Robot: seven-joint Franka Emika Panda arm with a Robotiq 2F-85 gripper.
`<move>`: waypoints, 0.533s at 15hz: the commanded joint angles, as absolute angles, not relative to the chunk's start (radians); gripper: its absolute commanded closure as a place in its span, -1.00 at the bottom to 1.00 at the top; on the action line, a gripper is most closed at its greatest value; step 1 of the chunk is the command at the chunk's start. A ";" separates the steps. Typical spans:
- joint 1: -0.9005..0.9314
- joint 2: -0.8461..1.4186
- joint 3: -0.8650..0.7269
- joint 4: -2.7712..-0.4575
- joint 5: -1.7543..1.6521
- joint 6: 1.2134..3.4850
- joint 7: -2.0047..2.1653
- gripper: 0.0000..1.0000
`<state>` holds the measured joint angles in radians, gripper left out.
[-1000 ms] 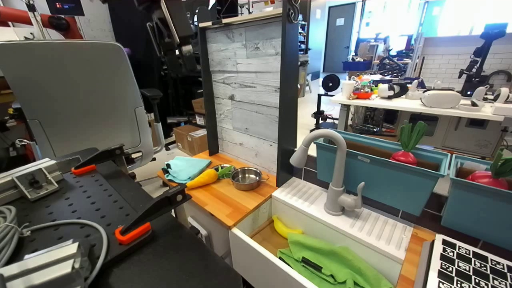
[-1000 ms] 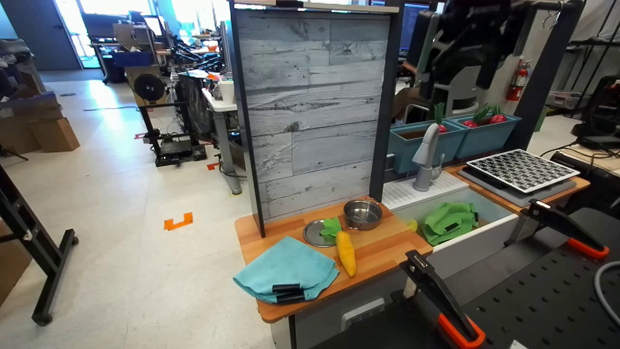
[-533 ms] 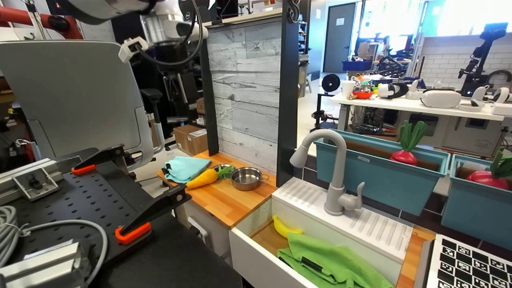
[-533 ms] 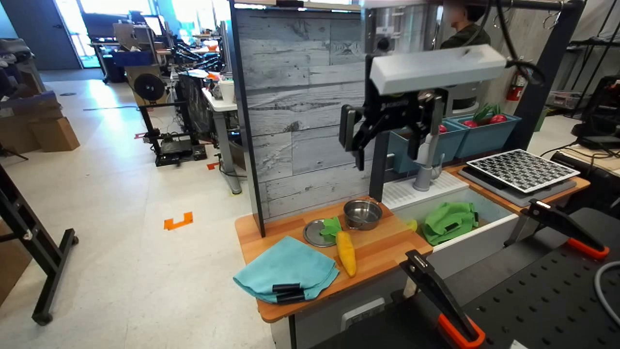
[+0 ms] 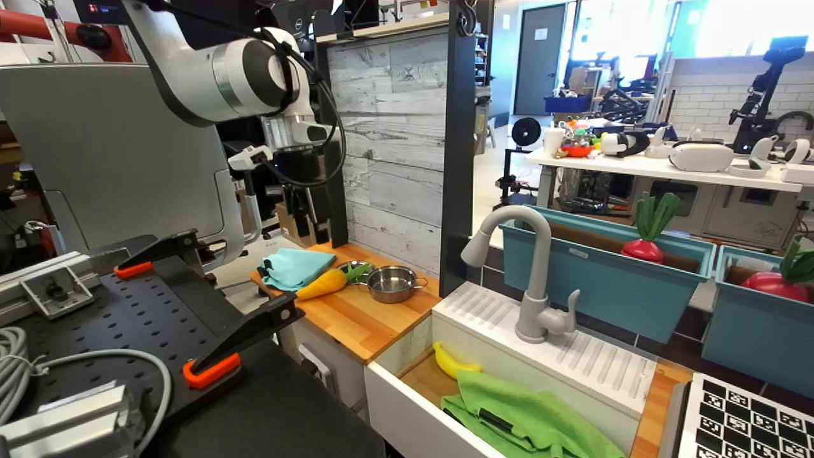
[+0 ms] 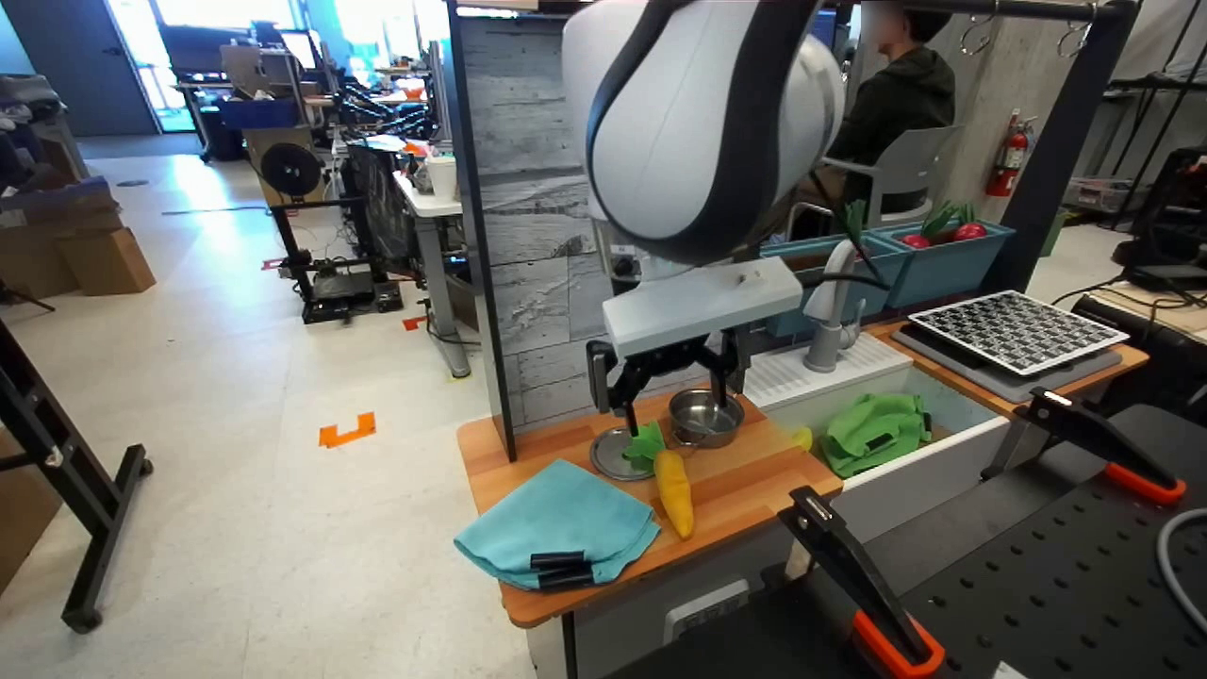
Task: Pick up the carrot plush toy and put it in the pot
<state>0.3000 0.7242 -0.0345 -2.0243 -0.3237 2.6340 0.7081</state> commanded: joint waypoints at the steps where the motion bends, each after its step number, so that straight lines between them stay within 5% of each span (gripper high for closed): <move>1: 0.342 0.863 -0.063 -1.864 -0.263 2.558 0.659 -1.00; 8: 0.333 0.999 -0.060 -1.705 -0.185 2.453 0.552 -1.00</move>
<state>0.3237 0.9454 -0.0490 -1.7909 -0.2256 2.5170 0.6023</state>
